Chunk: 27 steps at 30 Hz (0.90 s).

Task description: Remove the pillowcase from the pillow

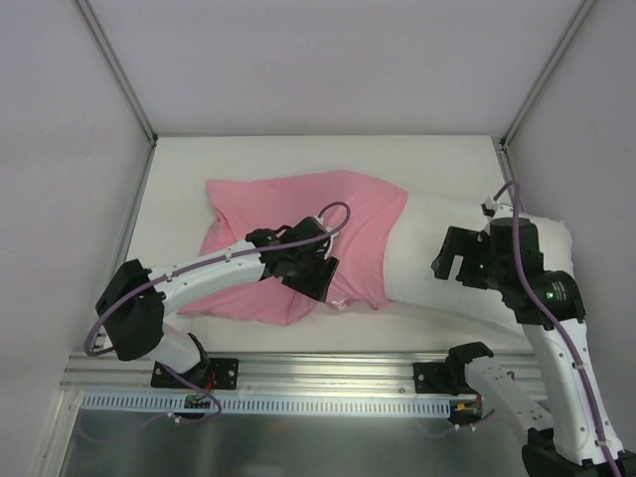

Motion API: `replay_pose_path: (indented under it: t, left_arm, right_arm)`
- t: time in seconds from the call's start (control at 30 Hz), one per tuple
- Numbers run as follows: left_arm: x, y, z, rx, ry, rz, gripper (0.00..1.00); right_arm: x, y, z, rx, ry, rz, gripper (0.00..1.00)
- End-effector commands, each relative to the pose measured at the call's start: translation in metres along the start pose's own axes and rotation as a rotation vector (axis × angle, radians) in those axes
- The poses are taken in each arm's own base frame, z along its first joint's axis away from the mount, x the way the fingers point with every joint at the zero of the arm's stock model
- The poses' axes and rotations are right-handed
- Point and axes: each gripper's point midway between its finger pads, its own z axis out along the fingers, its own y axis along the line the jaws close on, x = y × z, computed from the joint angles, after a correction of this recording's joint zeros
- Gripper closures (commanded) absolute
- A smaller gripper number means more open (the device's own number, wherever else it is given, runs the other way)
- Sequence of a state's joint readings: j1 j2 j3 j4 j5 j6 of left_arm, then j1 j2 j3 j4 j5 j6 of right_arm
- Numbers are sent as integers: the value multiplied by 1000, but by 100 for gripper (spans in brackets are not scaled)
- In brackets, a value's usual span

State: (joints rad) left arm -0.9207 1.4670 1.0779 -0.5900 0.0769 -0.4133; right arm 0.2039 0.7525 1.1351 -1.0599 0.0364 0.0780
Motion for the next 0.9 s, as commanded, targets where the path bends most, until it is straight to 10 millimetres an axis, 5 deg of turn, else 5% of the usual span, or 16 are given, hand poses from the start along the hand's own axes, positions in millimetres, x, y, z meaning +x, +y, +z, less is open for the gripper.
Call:
replay_pose_path:
  t: [0.0, 0.03, 0.13, 0.27, 0.37, 0.4, 0.43, 0.47, 0.63, 0.87]
  left_arm:
    - [-17, -12, 9, 77, -23, 3, 50]
    - [-18, -11, 9, 76, -20, -3, 69]
    - [-21, -8, 10, 73, -21, -26, 100]
    - [-27, -3, 1, 65, -56, -56, 100]
    - [-28, 5, -9, 45, -97, -77, 100]
    - [-23, 10, -9, 35, -96, -85, 100]
    - [-25, 20, -13, 20, -109, -123, 100]
    - [-24, 21, -22, 53, -122, -152, 100]
    - [-24, 80, -45, 37, -204, -362, 100]
    - [-37, 113, -76, 18, -292, -471, 100]
  right_arm:
    - [20, -5, 17, 69, 74, -73, 4]
    - [23, -4, 23, 85, 84, -79, 4]
    - [25, 8, 44, 95, 82, -142, 4]
    - [40, 21, 71, 117, 178, -174, 4]
    - [39, 11, 92, 195, 167, -181, 4]
    - [37, 8, 93, 216, 159, -178, 22]
    - [33, 2, 92, 242, 142, -173, 82]
    - [28, -3, 89, 255, 120, -143, 99]
    - [5, -15, 60, 235, -7, -54, 99]
    - [-19, -23, -7, 206, -144, 35, 99]
